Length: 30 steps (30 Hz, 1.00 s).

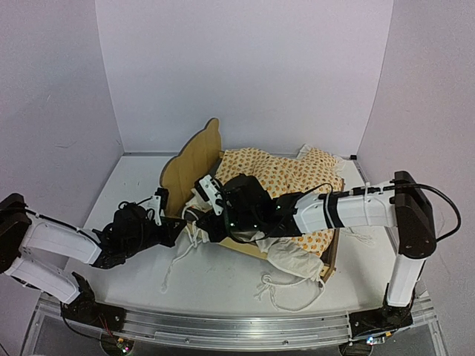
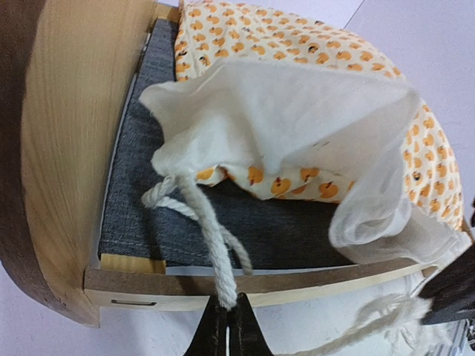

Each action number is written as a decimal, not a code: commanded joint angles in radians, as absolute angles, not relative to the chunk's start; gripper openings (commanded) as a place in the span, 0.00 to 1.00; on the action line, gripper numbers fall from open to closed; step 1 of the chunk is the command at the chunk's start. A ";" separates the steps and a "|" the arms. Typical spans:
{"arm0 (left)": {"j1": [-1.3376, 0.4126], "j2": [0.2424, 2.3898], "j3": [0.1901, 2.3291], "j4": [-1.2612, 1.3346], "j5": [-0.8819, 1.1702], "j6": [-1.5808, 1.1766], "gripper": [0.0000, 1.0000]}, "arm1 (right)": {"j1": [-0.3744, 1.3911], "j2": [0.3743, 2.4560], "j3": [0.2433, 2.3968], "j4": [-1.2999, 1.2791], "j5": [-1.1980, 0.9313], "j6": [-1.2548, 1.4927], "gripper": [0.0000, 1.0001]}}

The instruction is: Set up the pet bed

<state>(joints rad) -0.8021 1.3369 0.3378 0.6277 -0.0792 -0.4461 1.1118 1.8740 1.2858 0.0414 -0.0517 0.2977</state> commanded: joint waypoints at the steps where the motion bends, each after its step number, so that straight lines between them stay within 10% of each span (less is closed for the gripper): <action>1: -0.801 1.221 0.322 0.630 -0.006 -0.468 0.00 | 1.099 1.941 1.399 0.080 -0.042 0.308 0.00; 21: -0.793 1.087 0.410 0.383 0.146 -0.529 0.01 | 1.058 2.198 1.595 0.193 -0.349 0.189 0.00; 30: -0.691 0.924 0.331 0.231 0.135 -0.781 0.50 | 1.037 2.230 1.558 0.314 -0.374 0.249 0.00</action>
